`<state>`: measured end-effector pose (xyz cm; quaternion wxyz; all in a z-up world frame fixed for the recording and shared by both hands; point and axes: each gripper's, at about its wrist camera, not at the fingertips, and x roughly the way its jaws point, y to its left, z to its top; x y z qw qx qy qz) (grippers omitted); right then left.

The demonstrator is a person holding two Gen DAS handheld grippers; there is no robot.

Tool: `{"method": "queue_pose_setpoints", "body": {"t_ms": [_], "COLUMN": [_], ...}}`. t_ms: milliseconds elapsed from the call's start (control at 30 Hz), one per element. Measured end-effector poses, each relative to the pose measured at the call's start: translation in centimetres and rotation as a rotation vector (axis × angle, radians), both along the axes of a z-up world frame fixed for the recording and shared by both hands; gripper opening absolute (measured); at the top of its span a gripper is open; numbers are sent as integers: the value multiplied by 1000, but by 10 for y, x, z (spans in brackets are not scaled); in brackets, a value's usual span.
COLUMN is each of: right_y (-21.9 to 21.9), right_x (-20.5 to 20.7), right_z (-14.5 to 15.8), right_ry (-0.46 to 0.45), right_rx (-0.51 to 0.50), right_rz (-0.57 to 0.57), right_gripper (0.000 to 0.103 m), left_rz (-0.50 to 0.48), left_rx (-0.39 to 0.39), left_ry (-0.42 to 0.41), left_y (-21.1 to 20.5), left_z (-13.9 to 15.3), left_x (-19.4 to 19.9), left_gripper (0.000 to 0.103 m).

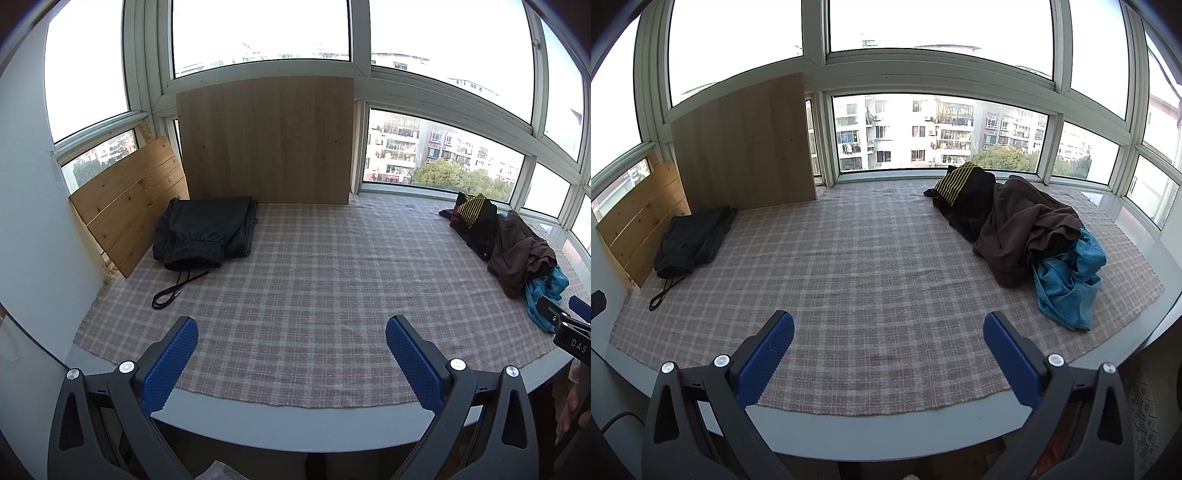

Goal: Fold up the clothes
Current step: 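Move both grippers toward the clothes pile on the plaid cloth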

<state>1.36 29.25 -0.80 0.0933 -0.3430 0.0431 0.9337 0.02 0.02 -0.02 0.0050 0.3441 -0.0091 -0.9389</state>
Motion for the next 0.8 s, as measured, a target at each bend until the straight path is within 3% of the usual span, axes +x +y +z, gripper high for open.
{"method": "queue_pose_setpoints", "body": {"t_ms": [800], "right_y": [15], "right_x": [2], "right_z": [3], "right_ry": [-19], "right_rx": [12], "right_rz": [-59], "right_gripper": [103], "left_rz": [-68], "left_rx": [11], "left_ry": [-20], "left_y": [15], "left_z": [-4], "left_x": [-16], "left_gripper": [103]}}
